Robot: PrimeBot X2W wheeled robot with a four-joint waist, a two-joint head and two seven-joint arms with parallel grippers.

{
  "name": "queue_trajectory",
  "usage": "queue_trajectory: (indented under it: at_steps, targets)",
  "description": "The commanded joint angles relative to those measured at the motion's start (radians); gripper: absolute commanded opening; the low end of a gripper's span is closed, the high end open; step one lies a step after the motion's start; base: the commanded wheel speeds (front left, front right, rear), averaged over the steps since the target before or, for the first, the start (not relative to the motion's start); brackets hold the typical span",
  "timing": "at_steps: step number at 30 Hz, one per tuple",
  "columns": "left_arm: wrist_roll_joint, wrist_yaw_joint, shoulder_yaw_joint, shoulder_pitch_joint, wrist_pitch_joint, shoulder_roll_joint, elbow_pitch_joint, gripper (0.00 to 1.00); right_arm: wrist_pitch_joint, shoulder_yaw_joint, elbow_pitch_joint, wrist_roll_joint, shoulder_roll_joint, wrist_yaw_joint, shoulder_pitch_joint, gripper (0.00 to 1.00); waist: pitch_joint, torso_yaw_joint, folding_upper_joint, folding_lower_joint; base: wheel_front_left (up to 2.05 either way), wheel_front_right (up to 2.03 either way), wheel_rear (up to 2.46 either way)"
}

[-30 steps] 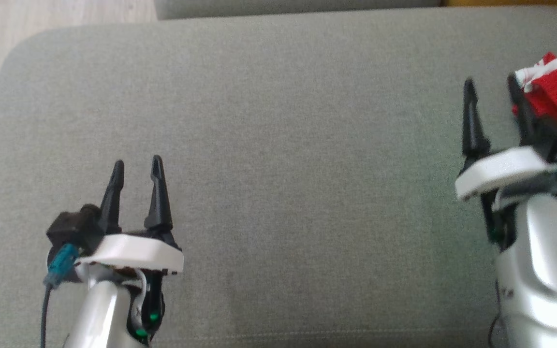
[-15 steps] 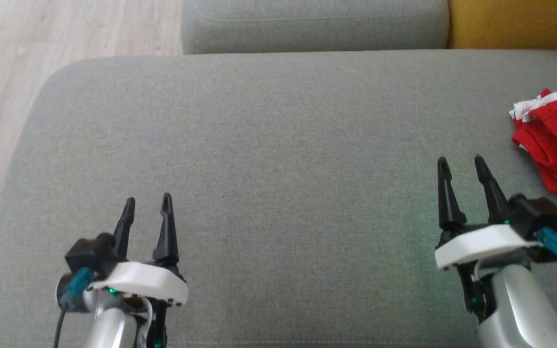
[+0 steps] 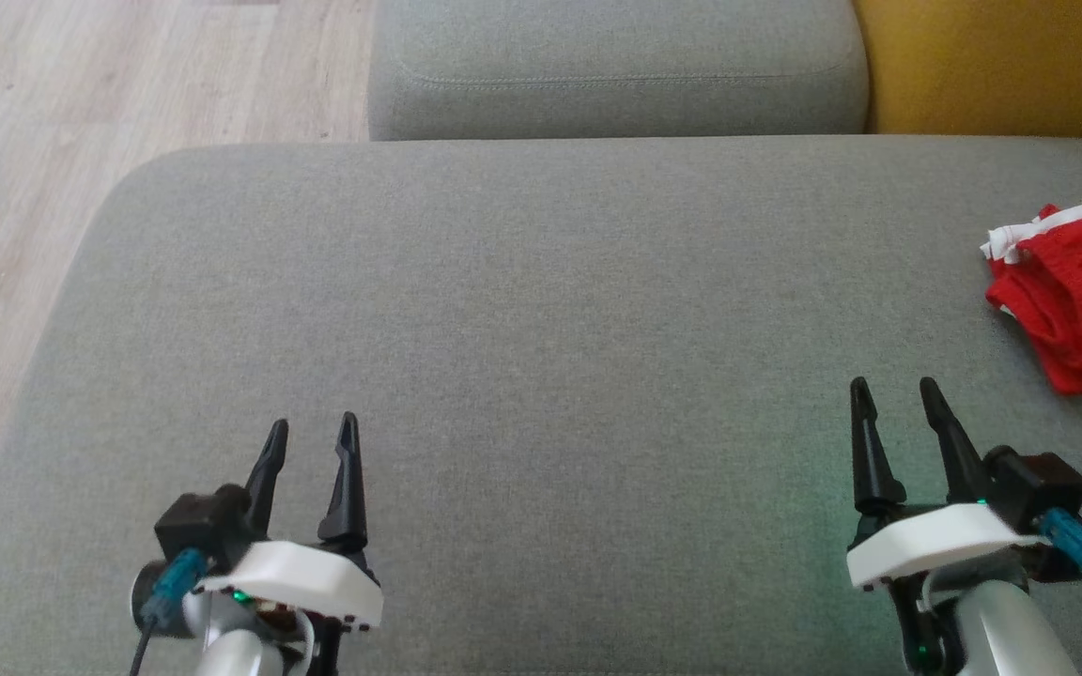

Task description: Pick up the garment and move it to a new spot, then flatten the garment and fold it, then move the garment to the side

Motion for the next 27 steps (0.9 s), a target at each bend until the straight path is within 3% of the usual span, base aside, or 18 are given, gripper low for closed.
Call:
queue_trajectory:
  at_steps: [1,13,14,18,27]
  targets:
    - [-0.002,0.005,0.023,-0.025,-0.012,0.0,-0.034,1.0,-0.007,0.026,-0.037,0.003,-0.001,0.007,-0.028,1.0,0.0,-0.001,0.0,0.0001,0.0,0.0,0.0]
    - [-0.005,0.009,0.018,-0.03,-0.012,0.0,-0.042,1.0,0.002,0.032,-0.046,0.005,-0.001,0.007,-0.02,1.0,0.0,-0.002,0.0,0.0001,0.0,0.0,0.0]
    - [-0.001,0.0,-0.01,0.0,0.0,0.0,-0.004,0.0,0.002,0.005,-0.008,0.001,0.001,0.0,0.002,0.0,0.0,-0.002,0.0,0.0001,0.0,0.0,0.0]
    - [-0.002,-0.001,-0.012,0.03,0.003,0.0,0.057,0.0,0.002,0.006,0.055,0.002,0.004,0.0,0.033,0.0,0.0,-0.002,0.0,0.0001,0.0,0.0,0.0]
    - [-0.1,-0.013,0.009,0.023,0.026,0.003,0.052,0.0,0.027,-0.006,0.043,0.103,0.004,0.0,0.028,0.0,0.001,-0.005,0.0,0.0001,0.0,0.0,0.0]
